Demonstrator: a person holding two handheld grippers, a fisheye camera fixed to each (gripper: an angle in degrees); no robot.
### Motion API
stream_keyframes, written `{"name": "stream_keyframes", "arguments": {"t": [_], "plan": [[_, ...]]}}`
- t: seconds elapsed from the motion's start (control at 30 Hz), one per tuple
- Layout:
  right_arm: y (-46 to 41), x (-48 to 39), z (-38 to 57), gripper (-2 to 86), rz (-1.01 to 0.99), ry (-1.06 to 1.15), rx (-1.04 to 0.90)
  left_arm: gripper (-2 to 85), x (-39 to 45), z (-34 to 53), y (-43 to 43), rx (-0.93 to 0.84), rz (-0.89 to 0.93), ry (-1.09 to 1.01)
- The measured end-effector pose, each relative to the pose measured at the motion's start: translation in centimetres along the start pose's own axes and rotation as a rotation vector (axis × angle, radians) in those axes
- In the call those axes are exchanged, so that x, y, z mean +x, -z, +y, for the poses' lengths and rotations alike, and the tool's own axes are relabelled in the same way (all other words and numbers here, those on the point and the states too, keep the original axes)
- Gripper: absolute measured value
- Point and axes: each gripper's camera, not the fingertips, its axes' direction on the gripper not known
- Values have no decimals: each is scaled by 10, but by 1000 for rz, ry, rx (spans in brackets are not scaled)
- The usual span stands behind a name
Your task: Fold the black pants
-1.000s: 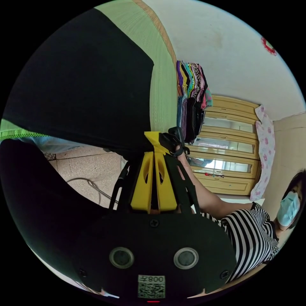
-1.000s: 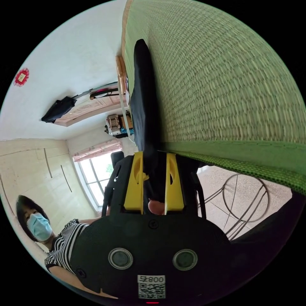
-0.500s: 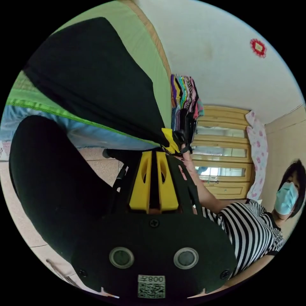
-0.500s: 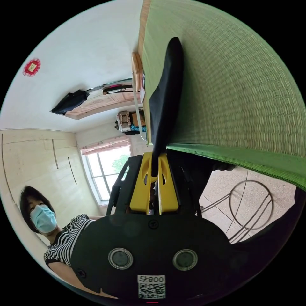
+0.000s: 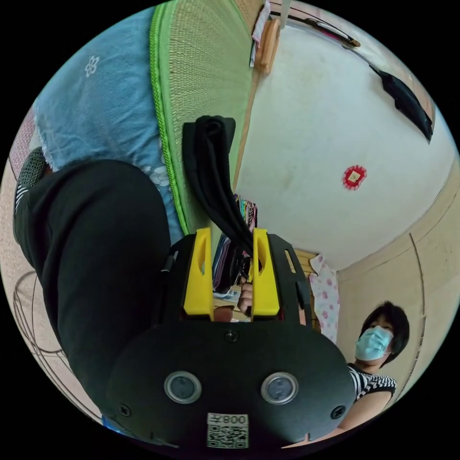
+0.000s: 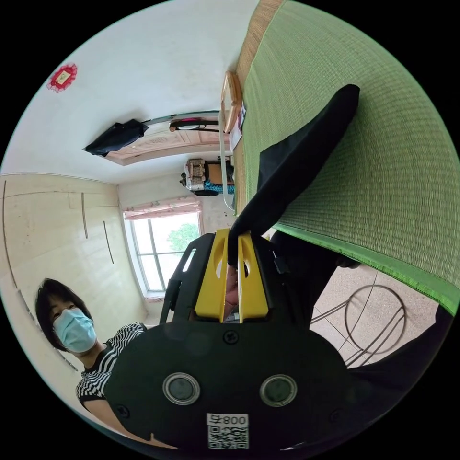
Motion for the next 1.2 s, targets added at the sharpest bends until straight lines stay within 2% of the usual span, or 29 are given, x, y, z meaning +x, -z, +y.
{"name": "stream_keyframes", "arguments": {"t": [0.4,0.7,1.0,1.2], "plan": [[35,46,11,12,25,9,5,101,34,0,-24,47,1,89],[89,109,42,13,17,-8,15,54,86,26,-68,-18,-71,42],[163,167,81,15,-67,29,85,47,171,55,-144,-101,-102,-66],[232,199,97,11,-134,95,160,44,239,70,-230,-161,-128,-153]]}}
